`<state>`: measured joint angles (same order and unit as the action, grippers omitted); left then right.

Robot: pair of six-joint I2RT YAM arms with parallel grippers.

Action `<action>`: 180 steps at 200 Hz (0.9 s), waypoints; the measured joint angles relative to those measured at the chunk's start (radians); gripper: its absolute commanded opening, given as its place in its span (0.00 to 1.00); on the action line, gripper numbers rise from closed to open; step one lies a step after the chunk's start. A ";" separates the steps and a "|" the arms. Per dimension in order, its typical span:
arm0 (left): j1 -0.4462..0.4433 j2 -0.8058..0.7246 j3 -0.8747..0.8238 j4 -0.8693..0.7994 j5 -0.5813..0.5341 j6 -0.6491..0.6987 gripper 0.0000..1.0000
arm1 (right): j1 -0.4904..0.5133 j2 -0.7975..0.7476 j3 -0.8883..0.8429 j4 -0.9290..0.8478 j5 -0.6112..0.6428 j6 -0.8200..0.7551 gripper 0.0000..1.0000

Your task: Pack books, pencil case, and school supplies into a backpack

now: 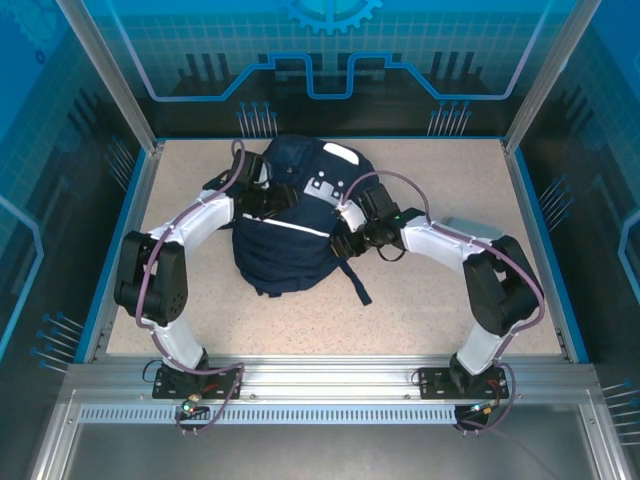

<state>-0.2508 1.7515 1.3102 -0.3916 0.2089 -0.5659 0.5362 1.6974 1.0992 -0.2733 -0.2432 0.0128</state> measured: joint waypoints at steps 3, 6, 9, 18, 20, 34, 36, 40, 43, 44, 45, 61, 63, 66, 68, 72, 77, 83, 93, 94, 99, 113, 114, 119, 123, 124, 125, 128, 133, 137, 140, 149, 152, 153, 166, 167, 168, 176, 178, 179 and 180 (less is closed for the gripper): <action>-0.003 0.000 0.000 -0.002 -0.003 -0.001 0.46 | 0.000 -0.004 -0.005 0.007 0.001 -0.003 0.39; -0.005 0.000 0.000 -0.003 -0.003 0.000 0.45 | 0.001 -0.008 -0.009 0.013 0.002 -0.006 0.39; -0.008 0.000 0.000 -0.005 -0.004 -0.003 0.45 | 0.002 -0.010 -0.012 0.019 0.002 -0.007 0.39; -0.016 0.000 0.000 -0.006 -0.005 -0.004 0.44 | 0.003 -0.013 -0.019 0.038 0.001 -0.016 0.39; -0.017 0.000 0.000 -0.006 -0.005 -0.005 0.44 | 0.003 -0.013 -0.020 0.041 0.001 -0.016 0.39; -0.033 0.000 0.001 -0.006 -0.015 -0.005 0.42 | 0.003 -0.010 -0.021 0.059 0.000 -0.026 0.40; -0.035 0.000 0.002 -0.007 -0.019 -0.004 0.42 | 0.003 -0.008 -0.021 0.060 0.000 -0.026 0.40; -0.041 0.000 0.002 -0.007 -0.023 -0.005 0.41 | 0.003 -0.008 -0.021 0.065 0.000 -0.029 0.40; -0.043 0.000 0.002 -0.008 -0.028 -0.005 0.41 | 0.003 -0.006 -0.021 0.067 -0.001 -0.031 0.40; -0.044 0.000 0.003 -0.008 -0.029 -0.005 0.41 | 0.003 -0.006 -0.021 0.068 -0.002 -0.032 0.39; -0.045 0.000 0.003 -0.008 -0.030 -0.005 0.41 | 0.003 -0.006 -0.021 0.068 -0.002 -0.033 0.39; -0.058 0.004 0.012 -0.013 -0.050 -0.008 0.38 | 0.003 0.005 -0.020 0.077 -0.003 -0.040 0.39; -0.060 0.006 0.013 -0.013 -0.053 -0.008 0.37 | 0.003 0.007 -0.020 0.078 -0.003 -0.041 0.39; -0.061 0.008 0.016 -0.015 -0.057 -0.008 0.37 | 0.003 0.010 -0.020 0.079 -0.003 -0.041 0.39; -0.062 0.010 0.018 -0.016 -0.061 -0.008 0.37 | 0.003 0.012 -0.020 0.080 -0.003 -0.043 0.38; -0.063 0.012 0.021 -0.017 -0.066 -0.008 0.37 | 0.003 0.015 -0.020 0.081 -0.004 -0.044 0.38; -0.064 0.018 0.027 -0.021 -0.076 -0.008 0.36 | 0.003 0.020 -0.020 0.081 -0.005 -0.048 0.38; -0.064 0.026 0.032 -0.024 -0.085 -0.008 0.36 | 0.003 0.026 -0.020 0.081 -0.008 -0.052 0.38; -0.065 0.039 0.043 -0.035 -0.097 -0.008 0.35 | 0.003 0.034 -0.020 0.081 -0.011 -0.056 0.38; -0.065 0.042 0.044 -0.037 -0.100 -0.008 0.35 | 0.003 0.035 -0.020 0.081 -0.011 -0.057 0.38; -0.065 0.047 0.050 -0.043 -0.104 -0.008 0.35 | 0.003 0.040 -0.019 0.081 -0.011 -0.059 0.38; -0.068 0.057 0.064 -0.052 -0.118 -0.008 0.35 | 0.003 0.053 -0.014 0.081 -0.010 -0.065 0.38; -0.068 0.057 0.064 -0.052 -0.119 -0.008 0.35 | 0.003 0.054 -0.014 0.081 -0.010 -0.065 0.38; -0.068 0.061 0.069 -0.054 -0.126 -0.008 0.35 | 0.003 0.060 -0.011 0.081 -0.010 -0.066 0.38; -0.069 0.064 0.072 -0.053 -0.131 -0.008 0.35 | 0.003 0.064 -0.010 0.081 -0.010 -0.066 0.37; -0.069 0.065 0.073 -0.054 -0.132 -0.008 0.35 | 0.003 0.064 -0.009 0.081 -0.010 -0.066 0.38; -0.069 0.066 0.074 -0.055 -0.133 -0.008 0.35 | 0.003 0.066 -0.008 0.081 -0.010 -0.067 0.38; -0.069 0.068 0.075 -0.055 -0.135 -0.008 0.35 | 0.003 0.069 -0.006 0.080 -0.010 -0.066 0.37; -0.069 0.071 0.077 -0.053 -0.139 -0.008 0.35 | 0.003 0.072 -0.002 0.081 -0.010 -0.066 0.37; -0.069 0.074 0.078 -0.053 -0.143 -0.008 0.34 | 0.003 0.076 0.002 0.080 -0.010 -0.066 0.36; -0.069 0.075 0.080 -0.053 -0.146 -0.008 0.34 | 0.003 0.078 0.005 0.080 -0.010 -0.066 0.36; -0.069 0.079 0.083 -0.053 -0.153 -0.008 0.34 | 0.003 0.084 0.014 0.080 -0.009 -0.067 0.34; -0.069 0.080 0.084 -0.052 -0.154 -0.008 0.34 | 0.003 0.085 0.016 0.080 -0.008 -0.066 0.33; -0.069 0.080 0.084 -0.053 -0.154 -0.008 0.34 | 0.003 0.085 0.016 0.080 -0.008 -0.067 0.33; -0.069 0.083 0.087 -0.053 -0.161 -0.008 0.34 | 0.003 0.087 0.026 0.081 -0.006 -0.066 0.29; -0.069 0.083 0.087 -0.053 -0.161 -0.008 0.33 | 0.003 0.087 0.026 0.081 -0.006 -0.067 0.28; -0.069 0.083 0.087 -0.053 -0.161 -0.008 0.34 | 0.003 0.087 0.027 0.081 -0.006 -0.068 0.27; -0.069 0.085 0.088 -0.052 -0.162 -0.008 0.33 | 0.003 0.087 0.029 0.081 -0.006 -0.071 0.23; -0.069 0.085 0.089 -0.052 -0.163 -0.008 0.34 | 0.003 0.087 0.029 0.081 -0.006 -0.072 0.21; -0.069 0.085 0.089 -0.053 -0.163 -0.008 0.34 | 0.003 0.087 0.029 0.081 -0.006 -0.069 0.21; -0.069 0.086 0.089 -0.053 -0.163 -0.008 0.34 | 0.003 0.087 0.029 0.081 -0.006 -0.068 0.20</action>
<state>-0.3195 1.8374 1.3991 -0.4442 0.0456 -0.5739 0.5388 1.7844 1.1286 -0.1925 -0.2493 -0.0551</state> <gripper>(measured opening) 0.335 0.265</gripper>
